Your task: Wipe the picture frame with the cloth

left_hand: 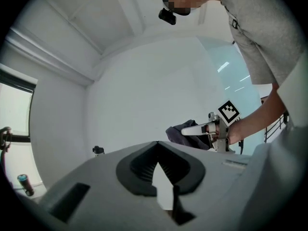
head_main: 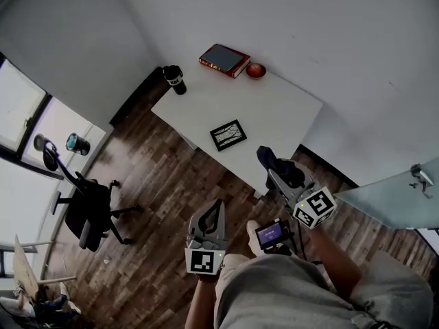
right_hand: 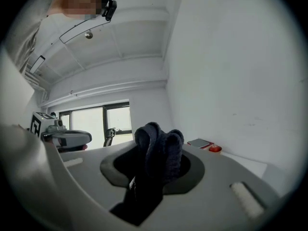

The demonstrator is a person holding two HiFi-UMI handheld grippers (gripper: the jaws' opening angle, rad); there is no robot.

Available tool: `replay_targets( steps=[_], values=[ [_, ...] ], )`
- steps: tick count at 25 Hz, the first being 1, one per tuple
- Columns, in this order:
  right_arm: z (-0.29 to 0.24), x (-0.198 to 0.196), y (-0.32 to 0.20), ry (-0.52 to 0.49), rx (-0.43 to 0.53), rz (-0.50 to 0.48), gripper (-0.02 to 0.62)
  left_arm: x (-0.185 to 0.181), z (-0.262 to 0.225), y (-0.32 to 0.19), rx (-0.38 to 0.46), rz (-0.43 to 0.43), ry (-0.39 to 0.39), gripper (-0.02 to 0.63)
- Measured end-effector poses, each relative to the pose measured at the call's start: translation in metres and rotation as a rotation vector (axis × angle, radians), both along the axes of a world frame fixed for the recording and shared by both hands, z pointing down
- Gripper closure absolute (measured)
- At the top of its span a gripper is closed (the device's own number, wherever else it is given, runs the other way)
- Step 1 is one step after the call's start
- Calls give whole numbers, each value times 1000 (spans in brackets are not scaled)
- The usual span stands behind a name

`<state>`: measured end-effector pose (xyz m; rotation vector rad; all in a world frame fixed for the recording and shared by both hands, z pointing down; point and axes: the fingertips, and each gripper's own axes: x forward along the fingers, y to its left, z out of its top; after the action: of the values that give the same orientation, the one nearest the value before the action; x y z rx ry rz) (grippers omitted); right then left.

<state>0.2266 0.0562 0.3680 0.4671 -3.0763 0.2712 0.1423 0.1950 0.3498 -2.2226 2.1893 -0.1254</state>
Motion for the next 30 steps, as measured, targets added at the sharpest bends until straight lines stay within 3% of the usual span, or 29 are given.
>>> replay_targets(
  steps=[6,10,15,19,23,30],
  values=[
    [16,-36,-39,50,-42,108,465,-47,13,-40,-21,121,0,612],
    [25,-58,-63,71,-66,227,465,-87,22,-66,-28,243,-75,612],
    [35,-76,-82,119,-125,410,465,-132,36,-93,-32,379,-34,595],
    [47,-95,-84,153,-164,492,463,-159,59,-108,-87,498,-16,558],
    [70,-112,-96,198,-208,519,463,-178,85,-129,-155,563,-21,531],
    [123,-128,-149,239,-250,457,460,-187,135,-173,-278,574,-62,417]
  ],
)
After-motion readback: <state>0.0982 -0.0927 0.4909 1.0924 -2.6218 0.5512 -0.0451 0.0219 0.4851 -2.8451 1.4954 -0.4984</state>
